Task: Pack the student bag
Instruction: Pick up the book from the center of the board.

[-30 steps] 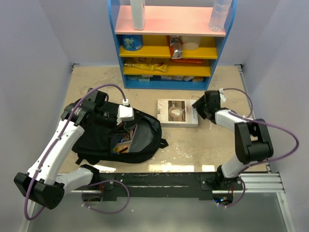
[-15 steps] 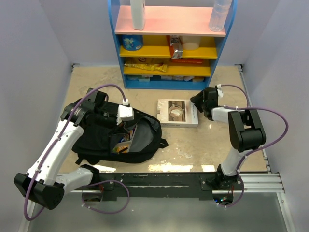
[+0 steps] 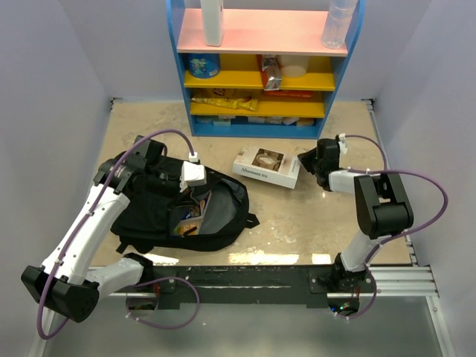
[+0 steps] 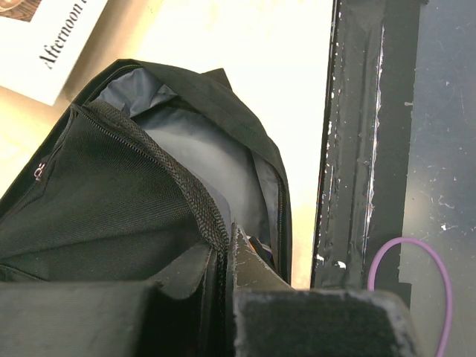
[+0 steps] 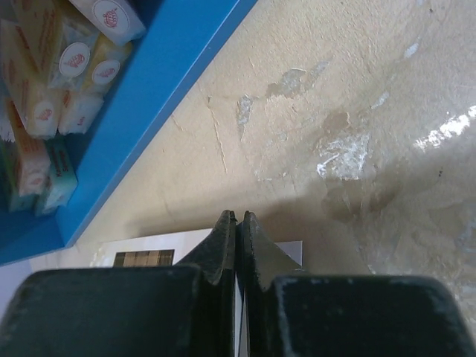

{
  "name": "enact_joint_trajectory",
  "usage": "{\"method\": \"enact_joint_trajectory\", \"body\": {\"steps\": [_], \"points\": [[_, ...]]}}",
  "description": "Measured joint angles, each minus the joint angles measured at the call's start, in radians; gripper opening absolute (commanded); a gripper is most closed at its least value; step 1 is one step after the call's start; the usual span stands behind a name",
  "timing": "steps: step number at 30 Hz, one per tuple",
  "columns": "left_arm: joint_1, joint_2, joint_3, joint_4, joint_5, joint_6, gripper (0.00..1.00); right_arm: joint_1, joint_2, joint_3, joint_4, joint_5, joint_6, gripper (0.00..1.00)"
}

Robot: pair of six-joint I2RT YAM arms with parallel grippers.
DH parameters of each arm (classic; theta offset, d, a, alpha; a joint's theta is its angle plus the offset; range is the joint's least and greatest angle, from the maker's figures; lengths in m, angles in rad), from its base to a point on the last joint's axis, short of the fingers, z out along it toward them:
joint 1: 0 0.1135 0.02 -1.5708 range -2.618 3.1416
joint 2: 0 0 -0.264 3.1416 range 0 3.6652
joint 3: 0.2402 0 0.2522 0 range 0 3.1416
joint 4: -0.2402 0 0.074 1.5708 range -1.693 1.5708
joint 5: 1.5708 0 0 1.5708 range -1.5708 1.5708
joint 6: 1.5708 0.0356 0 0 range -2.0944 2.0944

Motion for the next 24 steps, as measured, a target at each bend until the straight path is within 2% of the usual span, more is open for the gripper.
{"method": "enact_joint_trajectory", "body": {"steps": [6, 10, 17, 24], "points": [[0.000, 0.000, 0.000, 0.000, 0.000, 0.000, 0.00, 0.000, -0.096, -0.039, -0.048, 0.000, -0.002, 0.00], [0.000, 0.000, 0.000, 0.005, 0.000, -0.003, 0.00, 0.000, -0.234, -0.072, -0.099, -0.004, -0.004, 0.00], [0.000, 0.000, 0.000, 0.080, -0.039, -0.075, 0.00, 0.000, -0.566, -0.205, -0.177, -0.049, 0.025, 0.00], [-0.002, 0.000, 0.000, 0.138, -0.077, -0.132, 0.00, -0.002, -0.707, -0.247, -0.320, -0.042, 0.042, 0.00]]}}
